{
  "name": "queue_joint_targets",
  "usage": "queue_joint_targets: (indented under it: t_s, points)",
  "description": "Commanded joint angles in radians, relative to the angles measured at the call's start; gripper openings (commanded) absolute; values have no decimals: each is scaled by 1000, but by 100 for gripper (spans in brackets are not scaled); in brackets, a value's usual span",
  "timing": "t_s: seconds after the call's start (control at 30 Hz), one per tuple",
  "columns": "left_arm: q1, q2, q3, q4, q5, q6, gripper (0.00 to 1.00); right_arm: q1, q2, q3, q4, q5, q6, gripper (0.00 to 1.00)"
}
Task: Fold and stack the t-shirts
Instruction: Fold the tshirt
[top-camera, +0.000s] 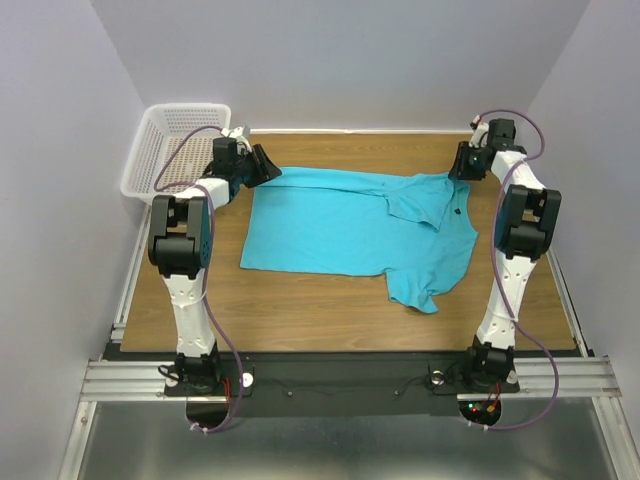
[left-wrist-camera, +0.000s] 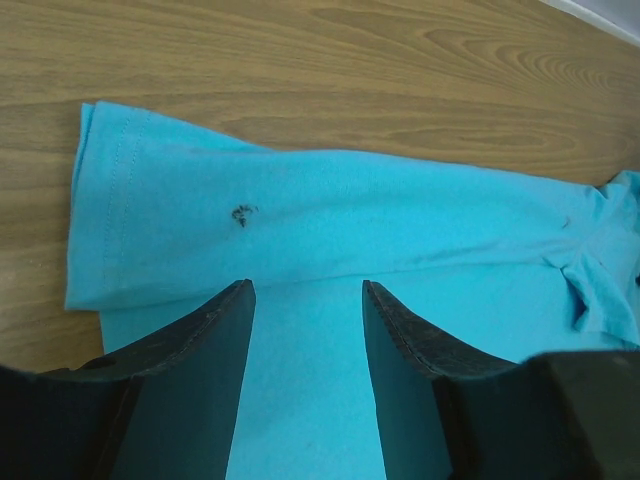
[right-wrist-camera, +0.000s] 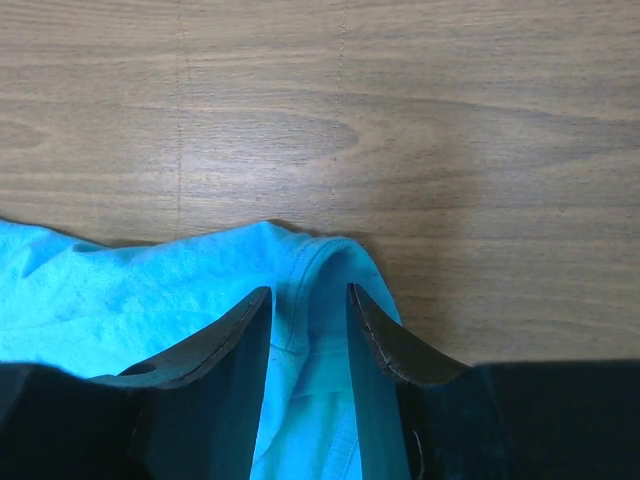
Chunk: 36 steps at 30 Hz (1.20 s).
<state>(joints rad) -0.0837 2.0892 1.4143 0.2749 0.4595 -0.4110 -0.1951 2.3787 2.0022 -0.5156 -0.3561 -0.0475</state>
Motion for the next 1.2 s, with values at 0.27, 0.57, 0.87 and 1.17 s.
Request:
queue_joint_targets:
  t_s: [0.27, 0.57, 0.87, 1.17]
  points:
    - [-13, 77, 115, -11, -39, -38, 58, 2, 34, 95, 25, -30, 6, 41]
    - [-13, 98, 146, -42, -71, -28, 58, 2, 54, 66, 25, -63, 6, 40]
    - [-13, 115, 189, -57, -114, -34, 58, -7, 40, 59, 26, -11, 0, 2]
    - [-17, 186, 270, -92, -165, -49, 58, -24, 28, 35, 35, -12, 14, 0]
